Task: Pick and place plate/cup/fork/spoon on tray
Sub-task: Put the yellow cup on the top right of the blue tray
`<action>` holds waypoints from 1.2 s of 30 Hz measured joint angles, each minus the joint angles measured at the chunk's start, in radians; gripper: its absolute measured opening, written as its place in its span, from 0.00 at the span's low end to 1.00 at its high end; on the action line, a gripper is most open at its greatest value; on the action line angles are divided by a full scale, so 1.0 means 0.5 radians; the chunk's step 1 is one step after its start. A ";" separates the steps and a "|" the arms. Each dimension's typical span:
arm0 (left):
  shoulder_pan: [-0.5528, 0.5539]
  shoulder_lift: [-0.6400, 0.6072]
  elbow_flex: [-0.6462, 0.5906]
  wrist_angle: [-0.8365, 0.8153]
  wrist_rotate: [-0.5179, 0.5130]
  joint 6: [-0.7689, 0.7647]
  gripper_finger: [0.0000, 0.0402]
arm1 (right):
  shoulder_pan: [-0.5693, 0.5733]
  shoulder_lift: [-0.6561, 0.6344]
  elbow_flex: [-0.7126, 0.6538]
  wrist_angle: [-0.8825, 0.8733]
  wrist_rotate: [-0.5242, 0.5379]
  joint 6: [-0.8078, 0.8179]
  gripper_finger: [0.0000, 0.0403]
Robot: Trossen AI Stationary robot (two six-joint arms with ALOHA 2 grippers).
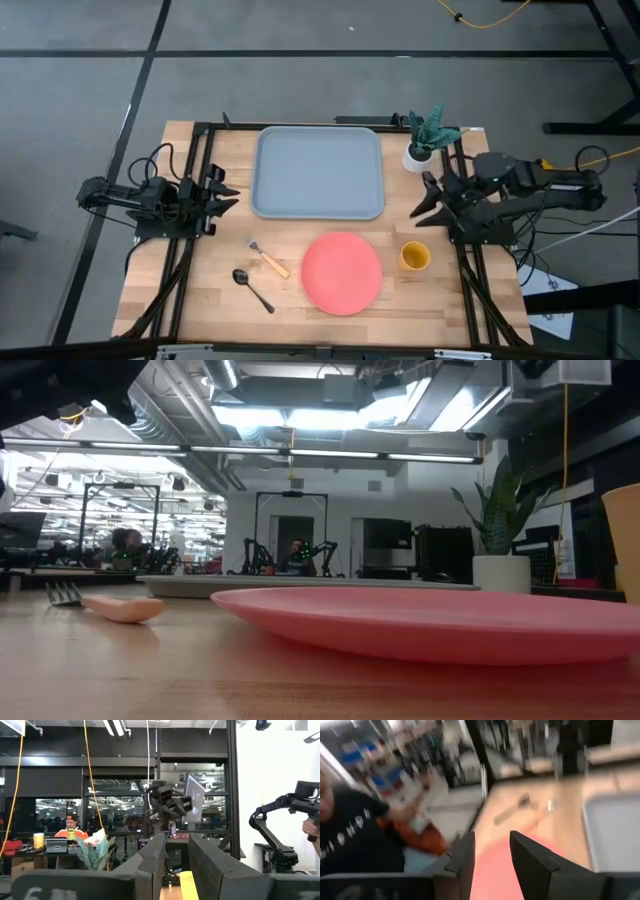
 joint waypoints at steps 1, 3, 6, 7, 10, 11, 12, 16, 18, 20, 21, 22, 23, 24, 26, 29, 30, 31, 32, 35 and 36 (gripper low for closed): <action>0.000 0.000 0.000 0.000 0.000 0.000 0.20 | 0.022 0.038 0.043 -0.114 0.054 0.003 0.32; 0.000 0.000 0.000 -0.001 0.000 0.000 0.20 | 0.070 0.107 0.093 -0.295 0.177 0.075 0.32; 0.000 0.000 0.000 -0.001 0.000 -0.001 0.20 | 0.147 0.205 0.088 -0.440 0.273 0.230 0.32; 0.000 0.000 0.000 -0.001 0.000 -0.001 0.20 | 0.171 0.237 0.076 -0.479 0.280 0.280 0.32; 0.000 0.000 0.000 -0.002 0.000 -0.001 0.20 | 0.233 0.330 0.048 -0.572 0.305 0.427 0.32; 0.000 0.000 0.000 -0.002 0.000 -0.002 0.20 | 0.250 0.358 0.048 -0.608 0.348 0.460 0.32; 0.000 0.000 0.000 -0.002 0.000 -0.002 0.20 | 0.264 0.386 0.048 -0.652 0.387 0.487 0.32; 0.000 0.000 0.001 -0.003 0.000 -0.002 0.20 | 0.286 0.481 0.046 -0.832 0.518 0.692 0.32; 0.000 0.000 0.001 -0.003 0.000 -0.002 0.20 | 0.286 0.522 0.046 -0.926 0.527 0.780 0.32; 0.000 0.000 0.001 -0.003 0.000 -0.002 0.20 | 0.286 0.558 0.046 -1.004 0.530 0.811 0.32; 0.000 0.000 0.001 -0.003 0.000 -0.002 0.20 | 0.286 0.573 0.046 -1.035 0.530 0.839 0.32; 0.000 0.000 0.001 -0.003 -0.001 -0.002 0.20 | 0.286 0.590 0.046 -1.068 0.529 0.858 0.32; 0.000 0.000 0.001 -0.003 0.000 -0.001 0.20 | 0.286 0.608 0.046 -1.103 0.525 0.887 0.32; 0.000 0.000 0.001 -0.004 0.000 -0.002 0.20 | 0.286 0.624 0.046 -1.137 0.520 0.901 0.32; 0.000 0.000 0.001 -0.014 0.000 -0.001 0.20 | 0.286 0.654 0.046 -1.190 0.513 0.901 0.32; 0.000 0.000 0.001 -0.036 0.000 0.002 0.20 | 0.286 0.695 0.046 -1.223 0.509 0.890 0.32; 0.000 0.000 0.001 -0.036 0.000 0.002 0.20 | 0.286 0.708 0.046 -1.227 0.508 0.891 0.32; 0.000 0.000 0.001 -0.035 0.000 0.002 0.20 | 0.286 0.722 0.046 -1.228 0.508 0.891 0.32; 0.000 0.000 0.001 -0.036 0.000 0.002 0.20 | 0.286 0.738 0.046 -1.228 0.501 0.887 0.32; 0.000 0.000 0.001 -0.035 0.000 0.003 0.20 | 0.293 0.785 0.045 -1.228 0.430 0.845 0.32; 0.000 0.000 0.001 -0.036 0.000 0.003 0.20 | 0.306 0.800 0.045 -1.228 0.408 0.838 0.32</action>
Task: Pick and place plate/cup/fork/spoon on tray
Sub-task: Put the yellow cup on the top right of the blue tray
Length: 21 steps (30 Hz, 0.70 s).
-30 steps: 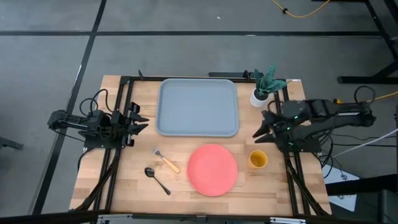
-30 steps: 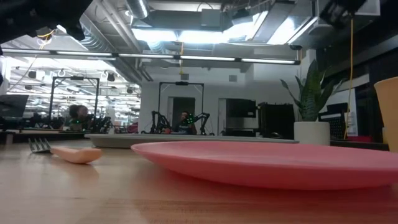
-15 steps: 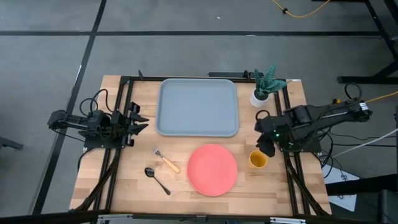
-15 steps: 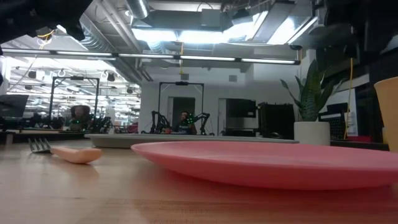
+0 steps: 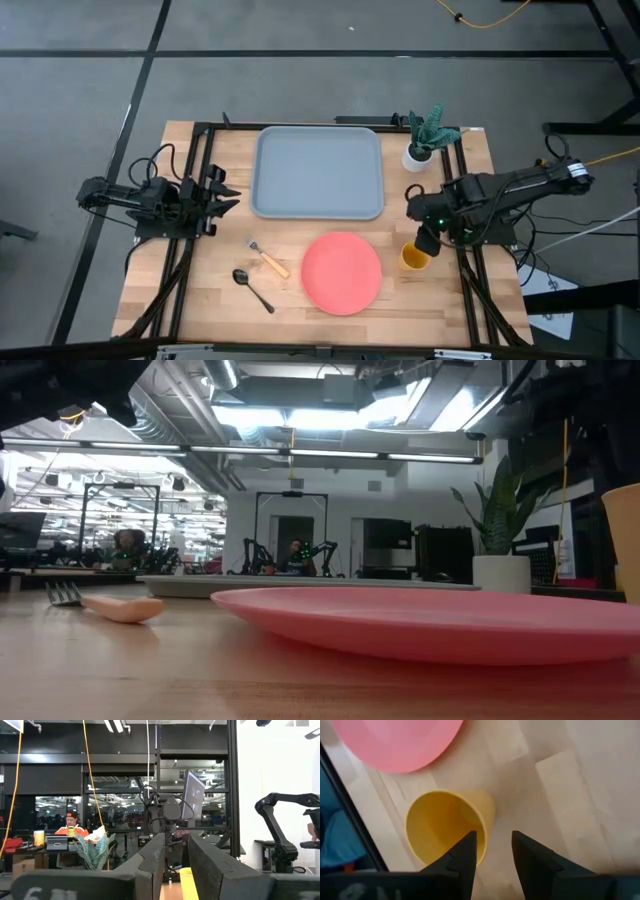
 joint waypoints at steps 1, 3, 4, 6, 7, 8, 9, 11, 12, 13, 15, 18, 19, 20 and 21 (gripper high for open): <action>0.000 0.000 0.000 -0.001 0.000 0.000 0.20 | 0.017 0.015 0.000 -0.001 -0.006 -0.004 0.32; 0.000 0.000 0.001 -0.018 0.000 0.001 0.20 | 0.058 0.041 -0.001 -0.001 -0.006 -0.004 0.32; 0.000 0.000 0.001 -0.029 0.000 0.001 0.20 | 0.079 0.053 -0.001 -0.001 -0.005 -0.004 0.32; 0.000 0.000 0.001 -0.045 0.000 0.001 0.20 | 0.123 0.078 -0.001 0.004 0.005 -0.004 0.32; 0.000 0.000 0.001 -0.047 -0.001 0.001 0.20 | 0.143 0.090 -0.001 0.009 0.013 -0.004 0.32; 0.000 0.000 0.001 -0.046 -0.001 0.001 0.20 | 0.163 0.102 -0.002 0.015 0.025 -0.004 0.32; 0.000 0.000 0.001 -0.046 -0.001 0.001 0.20 | 0.177 0.116 -0.002 0.020 0.032 0.000 0.32; 0.000 0.000 0.001 -0.046 0.000 0.001 0.20 | 0.204 0.144 -0.002 0.039 0.034 0.004 0.32; 0.000 0.000 0.001 -0.046 0.000 0.001 0.20 | 0.217 0.159 -0.002 0.052 0.044 0.005 0.32; 0.000 0.000 0.001 -0.046 -0.001 0.001 0.20 | 0.228 0.176 -0.002 0.064 0.065 0.004 0.32; 0.000 0.000 0.001 -0.046 0.000 0.001 0.20 | 0.248 0.212 -0.002 0.069 0.138 0.003 0.32; 0.000 0.000 0.001 -0.046 0.000 0.000 0.20 | 0.265 0.279 -0.002 0.068 0.218 0.003 0.32; 0.000 0.000 0.001 -0.045 0.000 0.000 0.20 | 0.266 0.300 -0.002 0.069 0.220 0.003 0.32; 0.000 0.000 0.001 -0.045 -0.001 0.000 0.20 | 0.266 0.323 -0.002 0.069 0.220 0.005 0.32; 0.000 0.000 0.001 -0.046 0.000 0.000 0.20 | 0.266 0.349 -0.002 0.069 0.220 0.013 0.32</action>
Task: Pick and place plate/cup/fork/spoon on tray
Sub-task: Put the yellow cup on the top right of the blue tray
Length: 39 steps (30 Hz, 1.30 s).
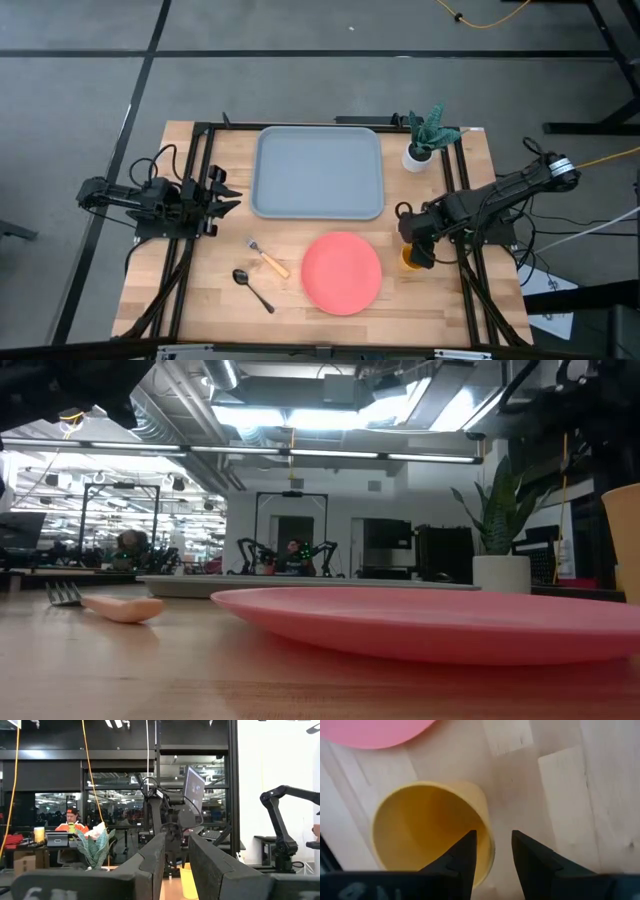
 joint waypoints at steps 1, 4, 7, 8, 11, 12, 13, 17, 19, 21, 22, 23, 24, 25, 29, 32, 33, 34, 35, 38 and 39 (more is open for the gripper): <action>0.000 0.000 0.000 0.000 -0.001 0.000 0.20 | 0.000 0.026 0.000 0.000 0.000 0.018 0.32; 0.000 0.000 0.000 0.001 -0.001 0.001 0.20 | -0.001 0.107 0.001 0.000 0.000 0.043 0.32; 0.000 0.000 0.000 0.001 0.000 0.000 0.20 | -0.001 0.191 0.000 0.000 -0.008 0.042 0.32; 0.000 0.000 0.000 0.001 0.000 0.000 0.20 | -0.001 0.216 0.000 0.001 -0.013 0.041 0.32; 0.000 0.000 0.000 0.001 0.000 0.000 0.20 | -0.001 0.279 0.000 0.002 -0.014 0.047 0.32; 0.000 0.000 0.000 0.001 -0.001 0.001 0.20 | -0.001 0.296 0.000 0.003 -0.014 0.068 0.32; 0.000 0.000 0.000 0.001 0.000 0.000 0.20 | -0.001 0.313 0.000 0.005 -0.014 0.094 0.32; 0.000 0.000 0.000 0.001 -0.001 0.001 0.20 | -0.001 0.370 0.000 0.024 -0.015 0.155 0.30; 0.000 0.000 0.000 0.001 0.000 0.001 0.20 | -0.001 0.396 0.000 0.035 -0.015 0.187 0.24; 0.000 0.000 0.000 0.002 0.000 0.001 0.20 | -0.001 0.417 0.000 0.064 -0.016 0.205 0.15; 0.000 0.000 0.000 0.002 0.000 0.001 0.20 | -0.001 0.426 0.000 0.082 -0.018 0.203 0.08; 0.000 0.000 0.000 0.002 -0.001 0.001 0.20 | -0.001 0.429 0.001 0.104 -0.031 0.199 0.04; 0.000 0.000 0.000 0.002 -0.001 0.001 0.20 | -0.001 0.429 0.006 0.124 -0.042 0.199 0.03; 0.000 0.000 0.000 0.001 -0.001 0.001 0.20 | -0.001 0.432 0.023 0.123 -0.067 0.201 0.02; 0.000 0.000 0.000 0.001 -0.001 0.001 0.20 | -0.006 0.431 0.219 0.054 -0.093 0.166 0.01; 0.000 0.000 0.000 0.002 0.000 0.002 0.20 | -0.006 0.431 0.470 -0.098 0.016 0.063 0.01; 0.000 0.000 0.000 0.002 -0.001 0.002 0.20 | -0.006 0.431 0.566 -0.122 0.087 0.020 0.01; 0.000 -0.001 0.000 0.003 0.000 0.002 0.20 | -0.006 0.430 0.658 -0.124 0.173 -0.033 0.01; 0.000 -0.001 0.000 0.003 -0.001 0.002 0.20 | -0.007 0.427 0.743 -0.109 0.279 -0.098 0.01; 0.000 0.000 0.000 0.004 -0.001 0.002 0.20 | -0.042 0.427 0.930 0.135 0.590 -0.385 0.01; 0.000 0.000 0.000 0.005 -0.001 0.003 0.20 | -0.064 0.427 0.970 0.267 0.701 -0.517 0.01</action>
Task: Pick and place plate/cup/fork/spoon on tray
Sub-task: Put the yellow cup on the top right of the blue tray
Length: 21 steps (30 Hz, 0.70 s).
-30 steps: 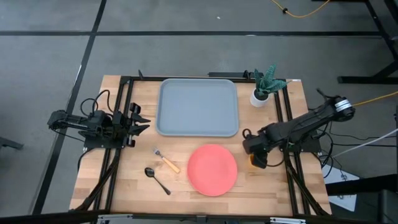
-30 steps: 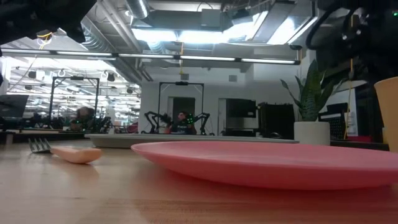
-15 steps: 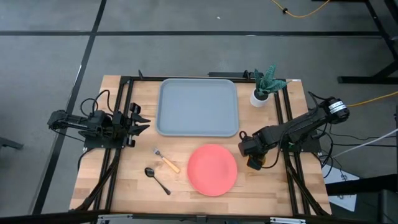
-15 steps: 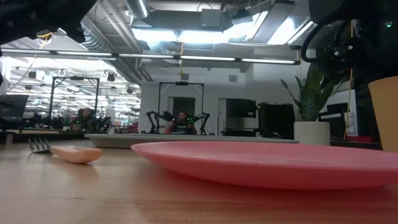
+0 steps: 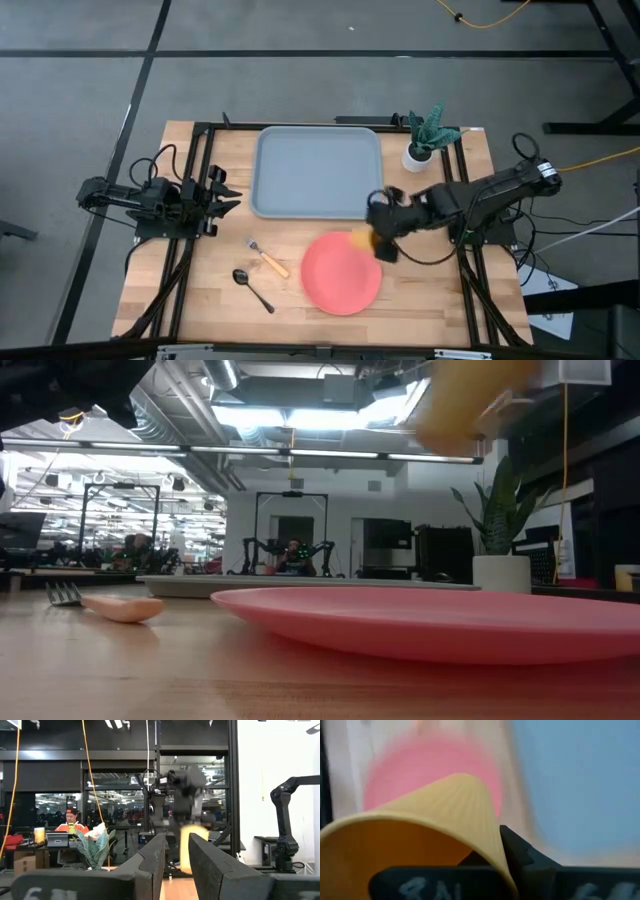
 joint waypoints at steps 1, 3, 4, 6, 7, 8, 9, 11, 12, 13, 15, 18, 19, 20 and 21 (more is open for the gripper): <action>0.000 0.000 0.000 0.001 0.000 0.000 0.20 | -0.028 0.000 0.032 0.134 0.115 -0.171 0.00; 0.000 0.000 0.000 0.002 0.000 0.000 0.20 | -0.103 0.000 0.057 0.449 0.313 -0.565 0.00; 0.000 0.000 0.000 0.002 0.000 0.000 0.20 | -0.154 0.001 0.058 0.612 0.395 -0.779 0.00; 0.000 0.000 0.000 0.002 0.000 0.000 0.20 | -0.286 0.002 0.058 0.923 0.528 -1.143 0.00; 0.000 0.000 0.000 0.002 0.000 0.000 0.20 | -0.374 0.004 0.058 1.060 0.557 -1.253 0.00; 0.000 0.000 0.000 0.002 0.000 0.000 0.20 | -0.478 0.011 0.058 1.190 0.563 -1.318 0.00; 0.000 0.000 0.000 0.002 0.000 0.000 0.20 | -0.587 0.018 0.060 1.289 0.545 -1.340 0.00; 0.000 0.000 0.000 0.003 -0.001 0.000 0.20 | -0.824 0.046 0.060 1.367 0.389 -1.324 0.00; 0.000 0.000 0.000 0.003 0.000 0.000 0.20 | -0.942 0.064 0.060 1.388 0.256 -1.285 0.00; 0.000 0.000 0.000 0.004 0.000 0.000 0.20 | -1.060 0.088 0.059 1.377 0.112 -1.246 0.00; 0.000 0.000 0.000 0.011 -0.004 0.000 0.20 | -1.278 0.145 0.058 1.344 -0.134 -1.162 0.00; 0.000 0.000 0.000 0.017 -0.041 -0.001 0.20 | -1.555 0.252 0.076 1.231 -0.358 -1.094 0.00; 0.000 0.000 0.000 0.018 -0.061 -0.001 0.20 | -1.632 0.302 0.105 1.156 -0.401 -1.055 0.00; 0.001 0.000 0.000 0.017 -0.082 -0.001 0.20 | -1.707 0.361 0.153 1.072 -0.452 -1.023 0.00; 0.000 0.000 0.000 0.017 -0.101 -0.002 0.20 | -1.774 0.427 0.207 0.975 -0.504 -1.009 0.00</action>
